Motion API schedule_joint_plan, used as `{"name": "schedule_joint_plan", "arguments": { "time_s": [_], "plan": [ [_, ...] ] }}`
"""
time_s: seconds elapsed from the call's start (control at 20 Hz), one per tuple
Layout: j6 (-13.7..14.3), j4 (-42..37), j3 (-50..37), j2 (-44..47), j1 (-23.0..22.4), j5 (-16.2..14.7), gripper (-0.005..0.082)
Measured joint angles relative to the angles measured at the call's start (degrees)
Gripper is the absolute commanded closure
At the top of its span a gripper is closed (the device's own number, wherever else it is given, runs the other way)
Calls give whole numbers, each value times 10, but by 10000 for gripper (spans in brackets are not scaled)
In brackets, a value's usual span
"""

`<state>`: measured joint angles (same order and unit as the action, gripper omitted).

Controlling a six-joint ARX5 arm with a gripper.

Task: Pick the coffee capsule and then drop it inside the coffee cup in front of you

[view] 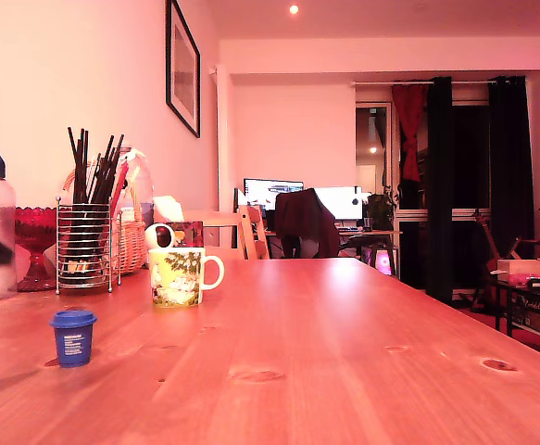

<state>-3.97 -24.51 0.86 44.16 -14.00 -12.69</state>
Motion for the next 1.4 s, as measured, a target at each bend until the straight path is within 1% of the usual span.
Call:
{"name": "schedule_joint_plan", "arguments": {
  "time_s": [0.2,0.3,0.45,0.55,0.6,0.8,0.85,1.05,1.2,1.35,1.4],
  "plan": [
    [0,-87,0,88,-2,-11,129],
    [5,-132,1,142,-2,-12,129],
    [5,-210,2,221,-2,-16,130],
    [10,-246,7,272,-2,-18,130],
    [17,-256,12,297,-2,-22,130],
    [18,-272,50,386,-10,-27,130],
    [31,-277,60,405,-10,-30,130],
    [31,-302,86,470,-10,-33,130],
    [31,-303,103,502,-10,-34,130],
    [31,-304,115,509,-10,-34,131],
    [46,-305,120,512,-10,-34,133]
  ]
}}
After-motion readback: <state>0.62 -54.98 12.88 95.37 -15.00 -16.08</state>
